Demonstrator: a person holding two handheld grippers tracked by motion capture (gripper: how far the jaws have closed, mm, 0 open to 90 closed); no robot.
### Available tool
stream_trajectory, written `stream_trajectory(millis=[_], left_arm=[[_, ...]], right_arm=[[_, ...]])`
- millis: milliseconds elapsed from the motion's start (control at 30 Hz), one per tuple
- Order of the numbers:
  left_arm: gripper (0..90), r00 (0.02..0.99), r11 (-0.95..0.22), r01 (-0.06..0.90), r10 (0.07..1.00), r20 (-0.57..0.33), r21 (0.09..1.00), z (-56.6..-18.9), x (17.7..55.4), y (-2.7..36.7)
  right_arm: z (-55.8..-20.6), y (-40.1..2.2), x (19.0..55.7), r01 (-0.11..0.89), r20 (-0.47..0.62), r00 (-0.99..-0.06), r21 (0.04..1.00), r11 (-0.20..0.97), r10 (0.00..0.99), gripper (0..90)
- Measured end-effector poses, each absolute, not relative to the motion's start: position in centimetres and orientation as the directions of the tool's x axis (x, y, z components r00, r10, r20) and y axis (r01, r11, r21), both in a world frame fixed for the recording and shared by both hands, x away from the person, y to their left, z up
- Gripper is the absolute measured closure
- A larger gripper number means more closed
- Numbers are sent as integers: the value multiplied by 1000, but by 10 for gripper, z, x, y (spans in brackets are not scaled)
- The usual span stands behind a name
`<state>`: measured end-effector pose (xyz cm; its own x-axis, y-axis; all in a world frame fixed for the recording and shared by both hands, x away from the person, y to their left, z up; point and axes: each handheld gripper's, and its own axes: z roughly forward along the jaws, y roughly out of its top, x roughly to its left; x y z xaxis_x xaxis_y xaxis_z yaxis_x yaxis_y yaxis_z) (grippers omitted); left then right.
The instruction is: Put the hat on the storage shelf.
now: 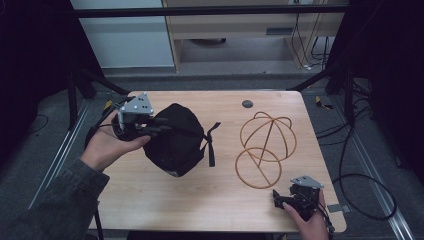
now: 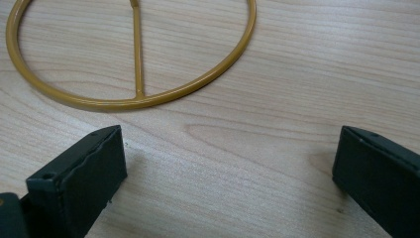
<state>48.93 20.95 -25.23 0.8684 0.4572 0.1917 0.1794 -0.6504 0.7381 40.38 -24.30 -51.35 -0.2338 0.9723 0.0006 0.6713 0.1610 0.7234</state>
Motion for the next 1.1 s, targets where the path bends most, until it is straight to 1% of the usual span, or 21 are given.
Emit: stream_trajectory(millis=[300, 633, 800, 1100], left_arm=[[727, 870, -614, 145, 453, 196, 776, -237, 482, 206], [730, 872, -626, 112, 435, 226, 772, -218, 478, 199], [730, 866, -633, 88, 431, 256, 769, -204, 473, 194], [731, 862, -643, 48, 413, 293, 765, -186, 466, 178]], right_arm=[[-514, -243, 404, 671, 3, -233, 724, 158, 973, 4], [-514, -243, 404, 672, 1, -232, 723, 160, 973, 4], [-513, -243, 404, 672, 2, -232, 723, 159, 973, 3], [-514, -243, 404, 673, -3, -233, 721, 163, 973, 4]])
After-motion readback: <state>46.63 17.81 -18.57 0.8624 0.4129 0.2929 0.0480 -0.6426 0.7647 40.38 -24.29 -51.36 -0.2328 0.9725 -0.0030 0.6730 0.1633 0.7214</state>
